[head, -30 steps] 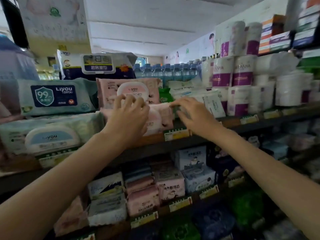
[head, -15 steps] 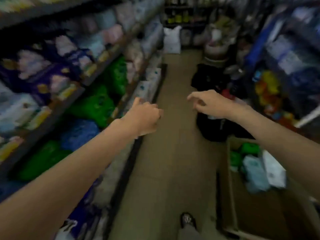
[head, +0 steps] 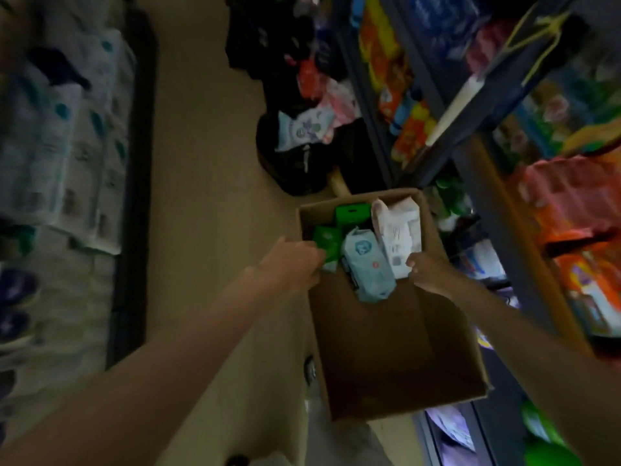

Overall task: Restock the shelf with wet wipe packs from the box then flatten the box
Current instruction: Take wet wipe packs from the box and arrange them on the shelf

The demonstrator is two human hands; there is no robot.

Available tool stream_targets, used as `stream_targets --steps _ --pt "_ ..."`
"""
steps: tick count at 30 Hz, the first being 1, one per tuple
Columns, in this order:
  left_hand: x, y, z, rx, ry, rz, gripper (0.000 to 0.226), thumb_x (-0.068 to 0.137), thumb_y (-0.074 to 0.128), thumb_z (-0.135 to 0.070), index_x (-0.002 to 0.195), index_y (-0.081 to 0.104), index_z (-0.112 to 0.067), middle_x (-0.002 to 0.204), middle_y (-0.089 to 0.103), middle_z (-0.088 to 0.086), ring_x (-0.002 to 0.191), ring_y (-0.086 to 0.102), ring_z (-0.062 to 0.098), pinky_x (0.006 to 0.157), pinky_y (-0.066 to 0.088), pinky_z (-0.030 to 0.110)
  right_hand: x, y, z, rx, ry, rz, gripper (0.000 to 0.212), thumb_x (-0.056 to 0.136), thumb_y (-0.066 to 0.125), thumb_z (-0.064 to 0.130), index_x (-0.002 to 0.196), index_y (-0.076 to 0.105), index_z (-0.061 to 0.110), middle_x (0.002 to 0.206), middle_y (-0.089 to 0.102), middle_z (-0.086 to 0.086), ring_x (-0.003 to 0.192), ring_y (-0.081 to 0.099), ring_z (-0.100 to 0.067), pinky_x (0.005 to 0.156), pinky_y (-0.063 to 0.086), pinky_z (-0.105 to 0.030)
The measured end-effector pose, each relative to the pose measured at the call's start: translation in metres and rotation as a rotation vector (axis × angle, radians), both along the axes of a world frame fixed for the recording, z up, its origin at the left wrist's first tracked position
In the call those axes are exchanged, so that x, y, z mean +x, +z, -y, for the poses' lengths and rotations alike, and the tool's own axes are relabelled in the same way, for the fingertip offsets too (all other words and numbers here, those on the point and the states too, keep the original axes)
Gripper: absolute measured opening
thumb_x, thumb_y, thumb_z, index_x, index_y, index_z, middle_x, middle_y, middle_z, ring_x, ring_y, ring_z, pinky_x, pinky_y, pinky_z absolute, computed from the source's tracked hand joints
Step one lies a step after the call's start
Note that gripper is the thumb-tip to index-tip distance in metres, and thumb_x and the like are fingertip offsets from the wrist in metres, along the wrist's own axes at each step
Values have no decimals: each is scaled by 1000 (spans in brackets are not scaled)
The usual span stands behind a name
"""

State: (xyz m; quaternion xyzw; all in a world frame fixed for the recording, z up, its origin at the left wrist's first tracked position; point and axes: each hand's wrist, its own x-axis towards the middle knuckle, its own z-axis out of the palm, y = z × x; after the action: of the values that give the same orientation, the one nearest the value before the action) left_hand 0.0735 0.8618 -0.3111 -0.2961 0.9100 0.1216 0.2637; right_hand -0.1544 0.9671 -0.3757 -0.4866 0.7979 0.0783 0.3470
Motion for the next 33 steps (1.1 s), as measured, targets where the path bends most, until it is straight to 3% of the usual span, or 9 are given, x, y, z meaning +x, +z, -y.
stream_targets --steps 3,9,11,13,19,25,28,31,33 --pt "-18 -35 -6 101 -5 7 32 93 40 -21 123 53 -14 128 52 7 116 54 26 98 41 38 0 -57 -11 -27 89 16 41 95 35 4 135 40 8 131 48 -13 115 51 -28 90 45 -34" --pt "-23 -88 -8 190 72 -49 29 95 38 -18 118 54 -11 122 55 8 107 57 26 90 43 35 32 -141 -12 75 186 -118 31 96 42 11 126 47 4 125 56 -17 111 57 -29 88 48 -36" --pt "-18 -105 -9 188 78 -78 29 96 37 -18 119 53 -11 121 55 7 106 57 25 88 41 31 39 -156 -12 -69 241 -216 27 79 67 5 105 60 -2 98 67 -20 85 67 -30 67 55 -34" --pt "-12 -116 -11 189 109 -113 29 95 38 -18 118 54 -11 120 57 6 105 58 24 87 41 30 38 -170 -14 -176 323 -269 35 42 89 1 69 67 -1 60 65 -18 51 64 -28 44 52 -29" --pt "4 -125 -23 179 143 -255 26 94 40 -15 114 57 -11 112 61 5 95 61 22 80 44 30 39 -171 -23 -243 479 -222 37 26 92 5 53 66 4 49 61 -11 43 60 -24 43 49 -26" --pt "24 -94 -24 116 168 -268 33 94 34 -16 121 53 -9 120 58 8 104 58 25 84 40 29 39 -73 45 -433 702 -161 32 49 71 -22 77 66 -7 72 63 -24 64 64 -36 50 50 -35" --pt "51 -67 -21 84 238 -337 50 89 30 -29 133 42 -8 128 51 13 110 56 30 90 46 37 45 2 73 -367 903 -236 21 79 54 -8 96 62 1 95 63 -16 91 61 -30 69 50 -38" --pt "91 -32 -18 -56 307 -378 85 84 59 -36 148 7 -14 152 22 7 136 31 24 108 33 36 80 91 80 -692 1091 -138 11 70 57 -4 69 58 7 68 60 -8 65 59 -24 50 44 -28" --pt "121 0 -24 -162 378 -454 108 78 68 -34 145 -16 -20 157 6 -2 144 13 18 114 24 37 118 146 81 -882 1238 -222 11 66 55 3 69 58 12 66 58 -2 61 56 -21 47 45 -27"
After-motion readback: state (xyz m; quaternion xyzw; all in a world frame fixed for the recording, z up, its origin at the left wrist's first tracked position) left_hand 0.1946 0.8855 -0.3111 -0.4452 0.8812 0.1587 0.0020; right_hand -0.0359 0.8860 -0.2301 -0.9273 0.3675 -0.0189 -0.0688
